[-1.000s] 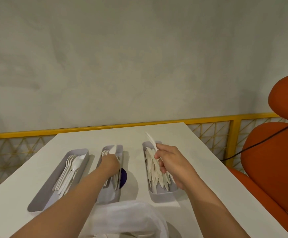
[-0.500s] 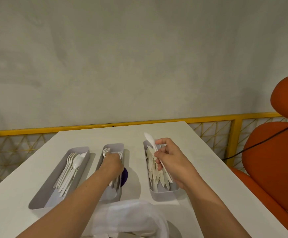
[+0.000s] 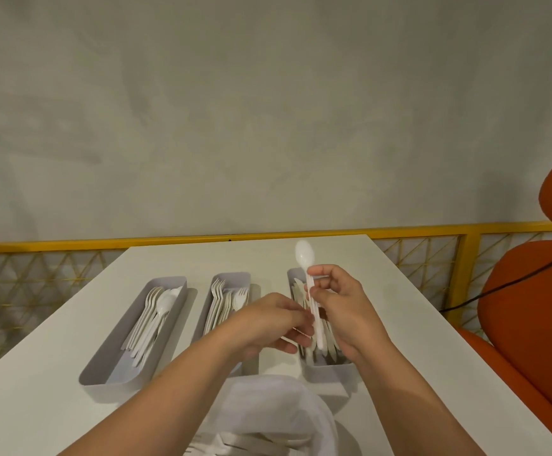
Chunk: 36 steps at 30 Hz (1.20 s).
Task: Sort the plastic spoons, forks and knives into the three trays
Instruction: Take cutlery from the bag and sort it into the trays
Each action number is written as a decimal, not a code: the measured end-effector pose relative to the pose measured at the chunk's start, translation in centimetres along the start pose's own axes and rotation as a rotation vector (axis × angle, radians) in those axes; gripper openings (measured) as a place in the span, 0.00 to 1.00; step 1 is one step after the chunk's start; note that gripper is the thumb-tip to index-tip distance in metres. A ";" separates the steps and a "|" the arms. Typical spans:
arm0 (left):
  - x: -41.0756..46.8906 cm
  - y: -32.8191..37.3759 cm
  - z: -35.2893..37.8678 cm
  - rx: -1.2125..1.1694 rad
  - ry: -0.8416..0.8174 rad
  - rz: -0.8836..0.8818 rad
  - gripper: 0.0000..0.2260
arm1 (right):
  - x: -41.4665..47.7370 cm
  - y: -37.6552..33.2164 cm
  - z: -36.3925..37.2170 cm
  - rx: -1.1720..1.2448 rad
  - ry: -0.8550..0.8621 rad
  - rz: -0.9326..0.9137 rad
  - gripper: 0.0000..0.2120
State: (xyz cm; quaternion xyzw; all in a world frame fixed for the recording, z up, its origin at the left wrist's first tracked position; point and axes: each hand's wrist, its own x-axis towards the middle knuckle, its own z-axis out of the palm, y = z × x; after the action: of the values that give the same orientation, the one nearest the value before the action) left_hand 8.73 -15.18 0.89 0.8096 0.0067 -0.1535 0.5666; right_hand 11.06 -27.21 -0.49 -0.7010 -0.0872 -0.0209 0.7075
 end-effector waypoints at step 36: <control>0.0 -12.4 -16.0 0.274 0.891 -0.209 0.06 | -6.0 -1.3 4.6 -0.367 -0.800 0.016 0.06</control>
State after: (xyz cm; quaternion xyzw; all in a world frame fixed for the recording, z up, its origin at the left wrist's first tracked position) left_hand 10.26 3.94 -5.46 0.8589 0.3100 0.1529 0.3780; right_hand 4.49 -23.26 -0.16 -0.7687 -0.3437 0.2424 0.4818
